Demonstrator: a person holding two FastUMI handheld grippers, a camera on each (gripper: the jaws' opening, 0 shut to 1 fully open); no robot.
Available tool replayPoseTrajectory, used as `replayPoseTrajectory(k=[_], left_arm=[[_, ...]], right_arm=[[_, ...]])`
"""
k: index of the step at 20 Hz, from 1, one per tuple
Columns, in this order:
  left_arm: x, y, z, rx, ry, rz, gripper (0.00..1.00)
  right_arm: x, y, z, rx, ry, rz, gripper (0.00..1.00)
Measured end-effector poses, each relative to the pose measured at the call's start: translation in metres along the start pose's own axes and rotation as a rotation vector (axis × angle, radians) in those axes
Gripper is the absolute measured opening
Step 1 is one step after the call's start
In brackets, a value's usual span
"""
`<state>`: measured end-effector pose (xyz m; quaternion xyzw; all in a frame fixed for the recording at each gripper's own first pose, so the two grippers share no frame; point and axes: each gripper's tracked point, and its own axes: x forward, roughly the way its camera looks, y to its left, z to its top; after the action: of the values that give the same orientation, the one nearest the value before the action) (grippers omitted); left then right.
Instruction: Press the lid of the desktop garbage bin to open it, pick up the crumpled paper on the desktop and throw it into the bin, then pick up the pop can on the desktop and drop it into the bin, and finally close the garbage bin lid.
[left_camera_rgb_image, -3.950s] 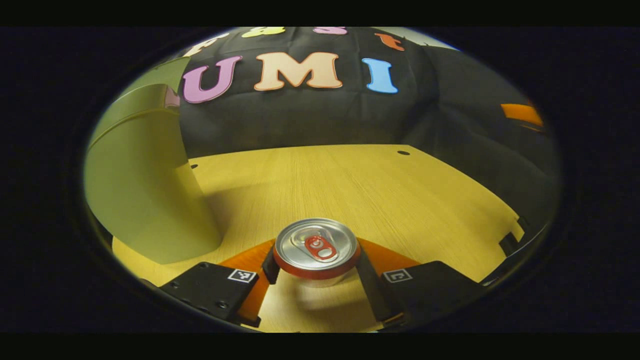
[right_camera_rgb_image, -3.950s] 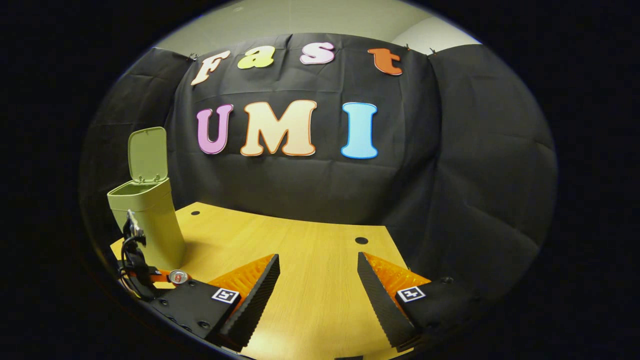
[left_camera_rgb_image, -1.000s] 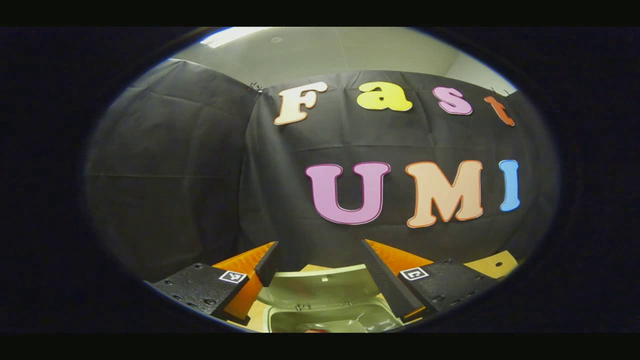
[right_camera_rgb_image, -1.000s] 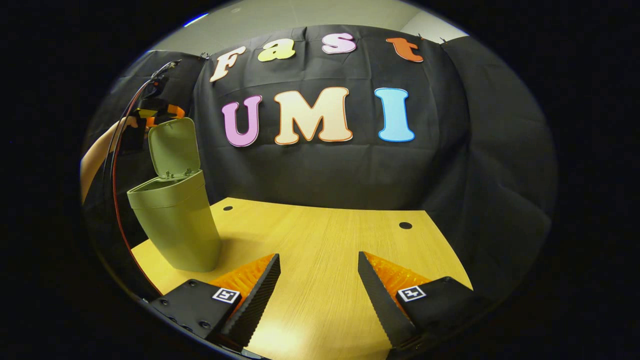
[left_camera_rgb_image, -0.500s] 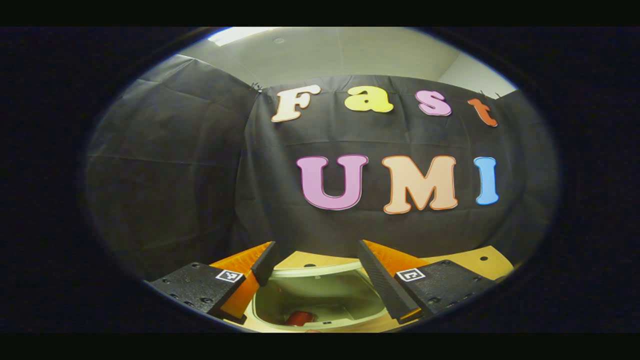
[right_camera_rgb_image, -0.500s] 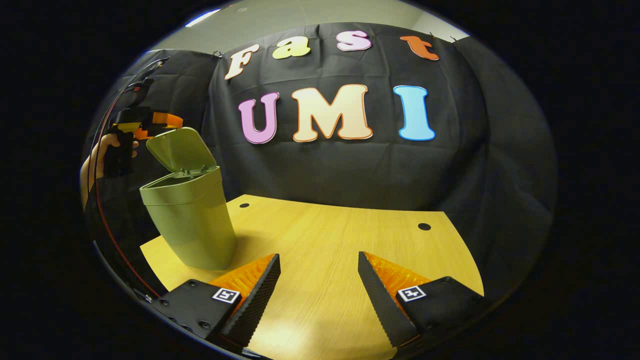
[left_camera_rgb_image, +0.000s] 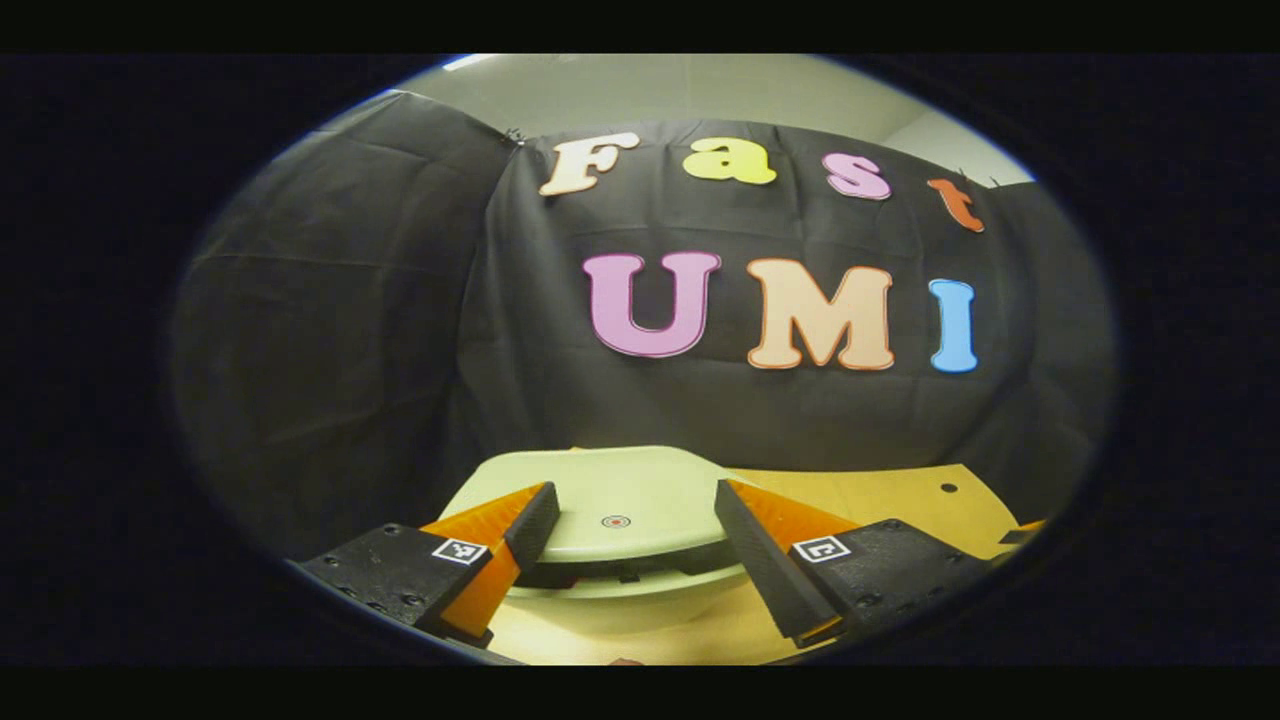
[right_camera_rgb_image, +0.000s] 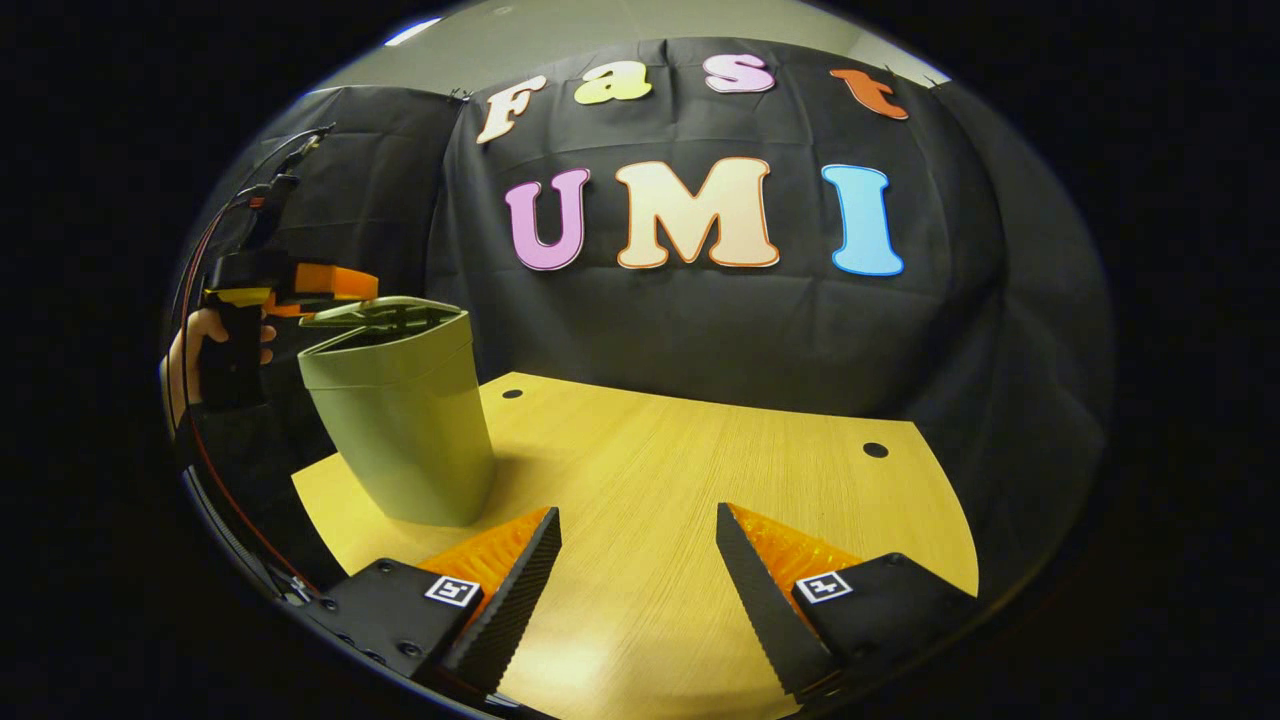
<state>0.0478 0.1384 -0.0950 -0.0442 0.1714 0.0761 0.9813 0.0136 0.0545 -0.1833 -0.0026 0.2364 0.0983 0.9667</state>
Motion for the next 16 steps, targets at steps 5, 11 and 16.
replayPoseTrajectory(k=[5, 11, 16], left_arm=[[0.002, 0.0, -0.028, 0.017, 0.067, -0.001, 0.94], [0.006, 0.0, -0.034, 0.039, 0.087, -0.003, 0.95], [0.001, -0.006, -0.023, 0.005, -0.079, -0.026, 0.95]], right_arm=[[0.001, 0.003, -0.006, -0.016, 0.017, 0.002, 0.99], [0.008, 0.004, -0.015, -0.056, 0.041, -0.009, 0.99], [0.008, 0.015, 0.007, -0.04, -0.004, 0.026, 0.99]])
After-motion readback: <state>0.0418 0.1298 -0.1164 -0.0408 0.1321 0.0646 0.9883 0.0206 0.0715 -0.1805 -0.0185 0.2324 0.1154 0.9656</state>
